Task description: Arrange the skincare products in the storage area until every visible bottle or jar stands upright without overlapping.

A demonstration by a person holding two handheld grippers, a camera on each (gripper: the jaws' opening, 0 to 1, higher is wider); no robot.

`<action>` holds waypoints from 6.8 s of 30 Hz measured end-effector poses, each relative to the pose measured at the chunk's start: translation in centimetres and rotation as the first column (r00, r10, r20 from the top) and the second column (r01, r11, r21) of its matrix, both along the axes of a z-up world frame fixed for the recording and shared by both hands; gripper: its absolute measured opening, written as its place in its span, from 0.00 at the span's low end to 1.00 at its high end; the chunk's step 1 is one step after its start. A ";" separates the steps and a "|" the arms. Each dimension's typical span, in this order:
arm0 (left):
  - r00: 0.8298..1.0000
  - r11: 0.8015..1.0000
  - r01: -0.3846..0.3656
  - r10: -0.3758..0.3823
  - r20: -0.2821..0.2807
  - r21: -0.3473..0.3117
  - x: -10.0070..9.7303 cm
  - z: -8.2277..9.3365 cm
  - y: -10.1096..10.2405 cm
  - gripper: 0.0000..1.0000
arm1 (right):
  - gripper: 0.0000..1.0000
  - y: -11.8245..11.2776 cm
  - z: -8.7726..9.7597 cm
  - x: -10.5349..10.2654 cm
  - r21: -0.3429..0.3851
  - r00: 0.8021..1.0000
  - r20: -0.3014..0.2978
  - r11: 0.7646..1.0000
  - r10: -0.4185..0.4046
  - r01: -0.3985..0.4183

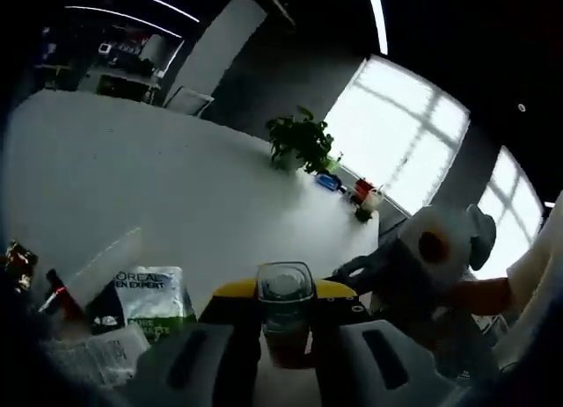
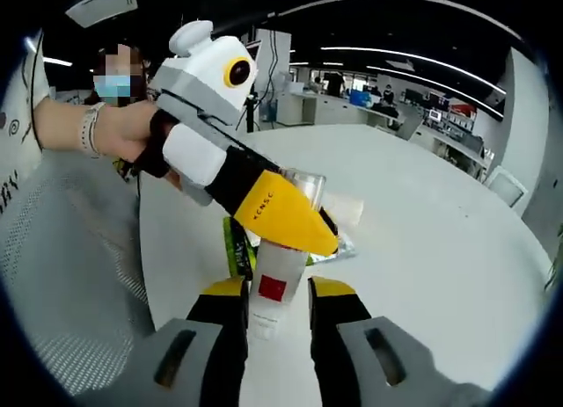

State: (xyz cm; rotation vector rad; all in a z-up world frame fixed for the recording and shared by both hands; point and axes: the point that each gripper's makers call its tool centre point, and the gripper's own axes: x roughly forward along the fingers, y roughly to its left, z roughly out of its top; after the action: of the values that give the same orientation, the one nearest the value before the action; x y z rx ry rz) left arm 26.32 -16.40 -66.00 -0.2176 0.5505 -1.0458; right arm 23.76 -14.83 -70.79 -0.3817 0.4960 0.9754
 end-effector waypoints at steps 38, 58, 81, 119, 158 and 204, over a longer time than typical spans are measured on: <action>0.875 0.927 0.308 -0.365 0.319 0.216 -0.7 -0.9 -3.1 0.34 | 0.23 -1.5 -2.1 2.3 0.030 0.987 0.124 0.995 -0.101 0.098; 0.874 0.935 0.305 -0.351 0.336 0.181 -0.7 -0.9 -2.8 0.17 | 0.24 -2.0 -2.1 2.1 0.015 0.985 0.133 0.994 -0.112 0.111; 0.854 0.918 0.330 -0.389 0.345 0.218 -1.4 -2.2 -2.6 0.20 | 0.27 -5.5 2.9 0.3 0.105 0.965 0.167 0.976 -0.204 0.188; 0.859 0.917 0.313 -0.385 0.337 0.249 -1.1 -2.6 -1.3 0.19 | 0.22 -1.9 5.7 2.1 0.208 0.974 0.173 0.972 -0.147 0.109; 0.907 0.933 0.128 -0.247 0.340 0.336 -0.4 -1.2 5.2 0.31 | 0.36 1.5 9.3 5.3 -0.048 0.979 0.196 0.998 0.054 -0.046; 0.976 0.892 -0.141 0.052 0.213 0.430 -2.0 -1.8 15.3 0.49 | 0.42 5.7 3.4 12.9 -0.478 0.895 0.077 0.804 0.440 -0.354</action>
State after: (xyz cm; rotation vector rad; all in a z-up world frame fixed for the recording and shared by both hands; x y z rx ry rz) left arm 24.29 -1.08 -67.84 0.2592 0.5772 -0.8070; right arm 36.62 -9.08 -67.44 -1.0276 0.4799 1.2157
